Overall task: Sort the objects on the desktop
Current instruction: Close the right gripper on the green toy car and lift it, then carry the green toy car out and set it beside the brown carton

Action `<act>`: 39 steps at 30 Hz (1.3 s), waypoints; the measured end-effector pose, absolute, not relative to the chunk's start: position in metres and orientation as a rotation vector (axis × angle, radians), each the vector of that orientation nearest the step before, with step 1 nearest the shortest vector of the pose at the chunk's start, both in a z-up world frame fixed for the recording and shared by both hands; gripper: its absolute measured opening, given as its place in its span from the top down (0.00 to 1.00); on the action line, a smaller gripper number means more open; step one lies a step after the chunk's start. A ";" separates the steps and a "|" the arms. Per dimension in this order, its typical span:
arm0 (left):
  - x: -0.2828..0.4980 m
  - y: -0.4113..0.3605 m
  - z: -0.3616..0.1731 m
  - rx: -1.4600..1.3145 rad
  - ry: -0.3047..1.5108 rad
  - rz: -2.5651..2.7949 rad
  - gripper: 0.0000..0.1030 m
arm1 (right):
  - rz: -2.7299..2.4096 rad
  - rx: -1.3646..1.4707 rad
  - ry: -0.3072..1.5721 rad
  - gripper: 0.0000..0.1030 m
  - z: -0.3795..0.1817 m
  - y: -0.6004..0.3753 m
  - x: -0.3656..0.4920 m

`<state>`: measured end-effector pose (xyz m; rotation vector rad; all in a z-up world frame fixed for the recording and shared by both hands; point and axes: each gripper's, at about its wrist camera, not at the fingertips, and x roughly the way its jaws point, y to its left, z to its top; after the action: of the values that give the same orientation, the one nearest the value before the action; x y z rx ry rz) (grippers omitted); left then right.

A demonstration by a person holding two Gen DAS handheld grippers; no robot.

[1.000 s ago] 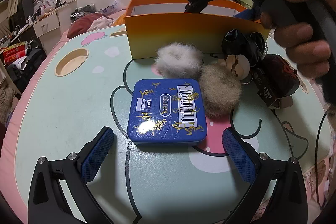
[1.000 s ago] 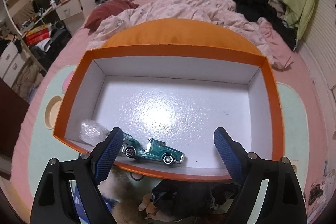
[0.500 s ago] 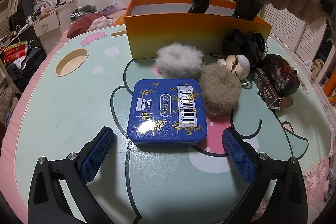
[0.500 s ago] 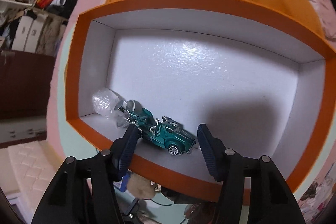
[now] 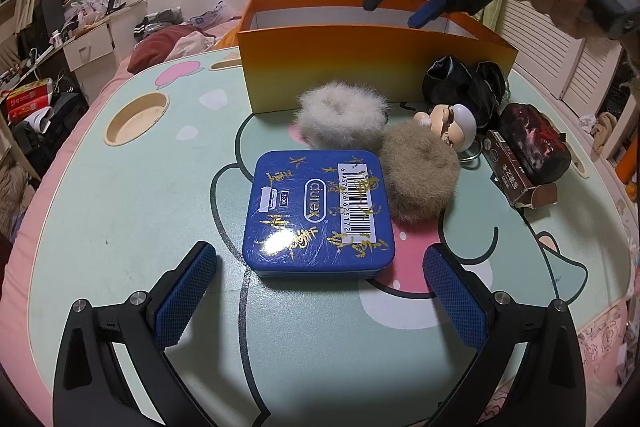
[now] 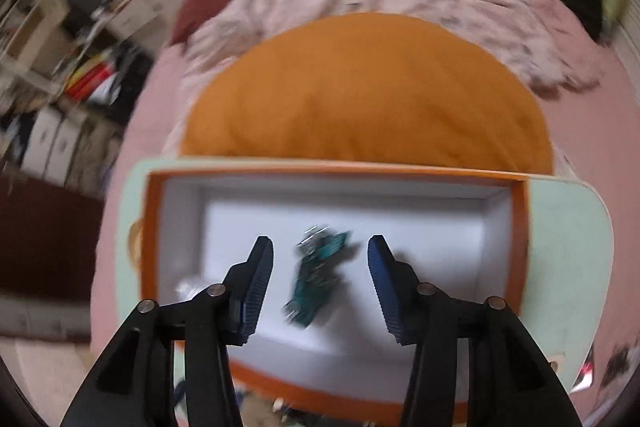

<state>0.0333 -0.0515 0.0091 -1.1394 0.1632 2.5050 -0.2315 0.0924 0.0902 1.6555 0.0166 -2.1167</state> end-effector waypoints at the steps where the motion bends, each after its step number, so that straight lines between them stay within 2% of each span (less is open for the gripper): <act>1: 0.033 -0.052 0.009 -1.139 0.163 2.505 0.00 | -2.102 1.681 0.053 0.46 0.086 0.088 -0.228; 5: 0.033 -0.052 0.009 -1.138 0.167 2.497 0.00 | -2.107 1.832 0.100 0.49 0.046 0.065 -0.228; 6: 0.033 -0.051 0.009 -1.136 0.172 2.496 0.00 | -2.172 1.787 0.133 0.60 0.045 0.063 -0.224; 7: 0.033 -0.052 0.009 -1.136 0.168 2.494 0.00 | -2.213 1.744 0.182 0.76 0.045 0.061 -0.222; 11: 0.033 -0.051 0.009 -1.135 0.164 2.491 0.00 | -2.379 1.557 0.152 0.77 0.058 0.065 -0.203; 14: 0.033 -0.051 0.010 -1.136 0.167 2.489 0.00 | -2.567 1.213 0.139 0.77 0.090 0.076 -0.165; 19: 0.033 -0.051 0.010 -1.136 0.169 2.487 0.00 | -2.578 0.890 -0.140 0.77 0.141 0.127 -0.080; 21: 0.033 -0.051 0.010 -1.135 0.168 2.483 0.00 | -2.539 0.871 -0.138 0.77 0.145 0.138 -0.048; 25: 0.033 -0.051 0.010 -1.134 0.173 2.481 0.00 | -2.411 1.030 -0.029 0.77 0.109 0.142 -0.010; 28: 0.033 -0.051 0.010 -1.133 0.176 2.476 0.00 | -2.252 1.228 -0.035 0.77 0.063 0.135 -0.013; 33: 0.033 -0.051 0.010 -1.130 0.180 2.471 0.00 | -2.353 1.282 0.060 0.77 0.035 0.134 -0.026; 35: 0.033 -0.051 0.010 -1.128 0.182 2.467 0.00 | -2.381 1.234 0.059 0.75 0.035 0.134 -0.026; 36: 0.033 -0.051 0.010 -1.128 0.182 2.467 0.00 | -2.431 1.173 0.053 0.65 0.040 0.136 -0.022; 37: 0.033 -0.051 0.009 -1.128 0.183 2.466 0.00 | -2.455 1.124 0.046 0.48 0.044 0.136 -0.015; 38: 0.033 -0.051 0.009 -1.128 0.183 2.464 0.00 | -2.477 1.062 0.037 0.38 0.047 0.140 -0.012; 39: 0.033 -0.051 0.009 -1.127 0.183 2.464 0.00 | -2.499 1.002 0.037 0.23 0.052 0.143 -0.002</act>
<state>0.0330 -0.0509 0.0094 -1.1274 0.1832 2.4638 -0.0024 0.1434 0.0518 1.0020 0.0374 -2.4995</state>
